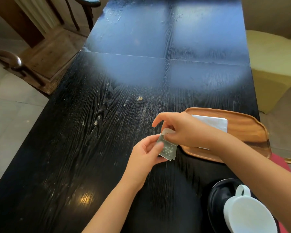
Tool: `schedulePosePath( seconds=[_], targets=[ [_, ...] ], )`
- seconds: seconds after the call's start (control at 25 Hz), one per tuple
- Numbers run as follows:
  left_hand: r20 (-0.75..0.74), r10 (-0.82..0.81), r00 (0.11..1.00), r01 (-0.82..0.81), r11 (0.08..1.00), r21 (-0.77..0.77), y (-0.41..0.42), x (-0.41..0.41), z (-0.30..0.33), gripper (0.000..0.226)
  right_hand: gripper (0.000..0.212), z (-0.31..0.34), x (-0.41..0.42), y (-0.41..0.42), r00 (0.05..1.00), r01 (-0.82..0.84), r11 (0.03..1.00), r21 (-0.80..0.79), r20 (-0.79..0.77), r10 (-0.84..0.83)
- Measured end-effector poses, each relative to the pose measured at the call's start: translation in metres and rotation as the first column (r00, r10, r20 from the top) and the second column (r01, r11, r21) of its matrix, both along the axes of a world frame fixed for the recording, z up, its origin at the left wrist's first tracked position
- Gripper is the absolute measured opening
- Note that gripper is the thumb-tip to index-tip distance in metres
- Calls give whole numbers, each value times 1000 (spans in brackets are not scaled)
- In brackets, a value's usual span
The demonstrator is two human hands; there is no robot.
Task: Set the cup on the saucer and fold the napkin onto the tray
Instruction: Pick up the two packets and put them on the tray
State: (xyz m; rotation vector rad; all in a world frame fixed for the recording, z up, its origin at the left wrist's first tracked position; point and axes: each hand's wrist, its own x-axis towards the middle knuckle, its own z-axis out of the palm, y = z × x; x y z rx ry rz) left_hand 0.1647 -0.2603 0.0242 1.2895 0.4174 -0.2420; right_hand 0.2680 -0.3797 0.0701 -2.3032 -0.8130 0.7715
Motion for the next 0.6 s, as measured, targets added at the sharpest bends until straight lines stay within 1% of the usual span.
schedulePosePath(
  seconds=[0.04,0.12,0.16,0.2,0.28,0.32,0.4,0.52,0.6],
  targets=[
    [20,8,1000,-8,999,37,0,-3,-1,24,35,-3,-1,0,1000,17,999,36,26,-18],
    [41,33,999,-36,997,67,0,-6,-3,31,31,-10,-1,-7,990,120,988,100,57,-126],
    [45,51,998,-54,996,75,0,-7,-4,32,29,-13,0,-14,982,185,977,107,21,-189],
    [47,67,997,-71,994,84,0,-7,-5,32,24,-15,0,-20,971,237,966,103,-52,-233],
    [51,72,996,-76,993,90,-1,-7,-6,32,9,-21,-2,-30,941,302,948,100,-193,-279],
    [52,63,997,-67,994,85,-4,-7,-7,31,5,-23,-4,-34,927,331,937,112,-226,-300],
    [33,63,997,-65,996,59,-9,-8,-7,26,11,-28,-6,-40,905,386,911,142,-247,-345],
    [-53,114,992,-113,993,24,-17,-10,-9,15,16,-33,-7,-48,873,464,871,161,-247,-420],
    [-85,151,985,-148,988,41,-25,-11,-12,12,19,-36,-8,-55,854,497,853,160,-262,-449]
  ],
)
